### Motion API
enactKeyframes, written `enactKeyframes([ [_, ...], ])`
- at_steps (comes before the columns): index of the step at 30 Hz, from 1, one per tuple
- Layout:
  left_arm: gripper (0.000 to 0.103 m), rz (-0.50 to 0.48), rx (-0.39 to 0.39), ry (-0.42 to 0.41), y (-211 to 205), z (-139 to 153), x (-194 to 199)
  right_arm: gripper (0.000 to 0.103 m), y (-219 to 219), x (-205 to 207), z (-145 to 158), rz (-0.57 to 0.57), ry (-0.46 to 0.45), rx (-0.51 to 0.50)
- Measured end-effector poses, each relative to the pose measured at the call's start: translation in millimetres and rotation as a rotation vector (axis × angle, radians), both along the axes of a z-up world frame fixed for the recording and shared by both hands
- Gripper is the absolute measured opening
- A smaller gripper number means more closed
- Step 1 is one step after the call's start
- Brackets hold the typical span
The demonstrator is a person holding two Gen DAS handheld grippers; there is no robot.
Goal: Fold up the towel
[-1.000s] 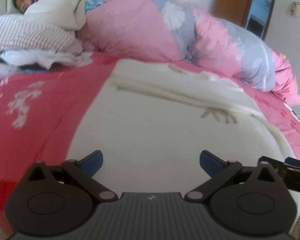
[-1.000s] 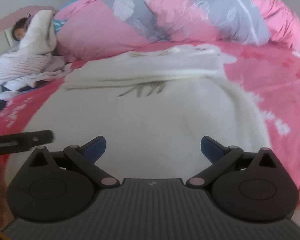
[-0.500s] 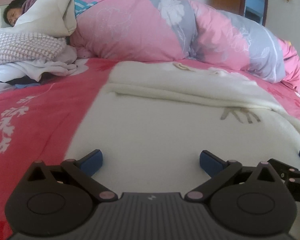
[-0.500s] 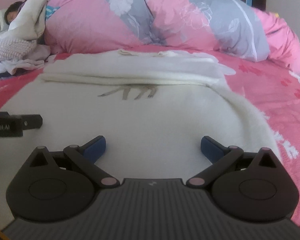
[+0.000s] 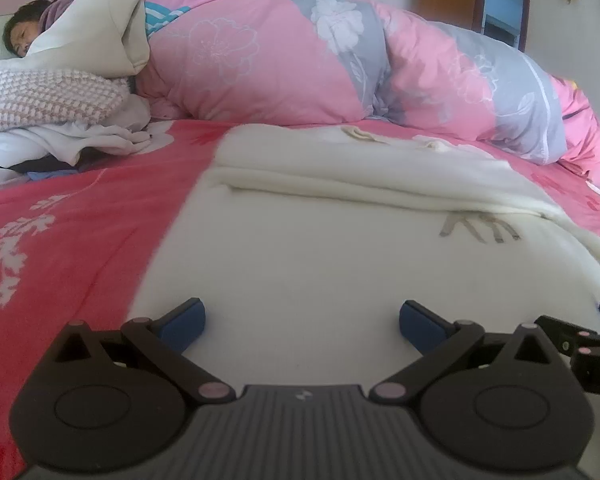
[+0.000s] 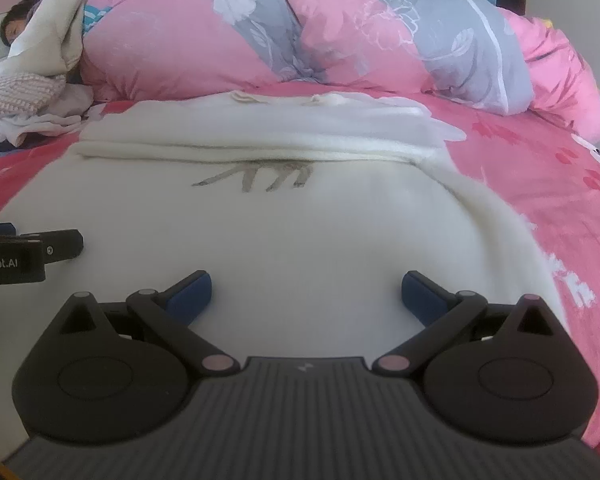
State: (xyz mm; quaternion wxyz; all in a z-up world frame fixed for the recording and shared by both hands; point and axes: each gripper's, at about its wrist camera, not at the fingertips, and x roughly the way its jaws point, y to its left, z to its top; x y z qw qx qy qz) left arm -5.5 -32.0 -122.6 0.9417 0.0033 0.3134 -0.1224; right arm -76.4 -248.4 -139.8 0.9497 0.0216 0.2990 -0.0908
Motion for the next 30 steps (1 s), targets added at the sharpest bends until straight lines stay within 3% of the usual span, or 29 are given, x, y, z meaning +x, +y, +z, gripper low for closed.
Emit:
enactKeyframes([
  [19,0.103,0.006,0.001,0.006,-1.2,0.4,-1.9,0.102,8.1,-74.3,2.4,0.111,0.012,0.051],
  [27,0.103,0.012,0.004,0.008,-2.3,0.4,-2.3,0.102,20.2,-109.7,8.2,0.257,0.131,-0.036],
  [30,0.103,0.017,0.007,0.006,-3.4,0.1,-3.2,0.102,17.0,-113.3,22.3,0.255,0.066,-0.025],
])
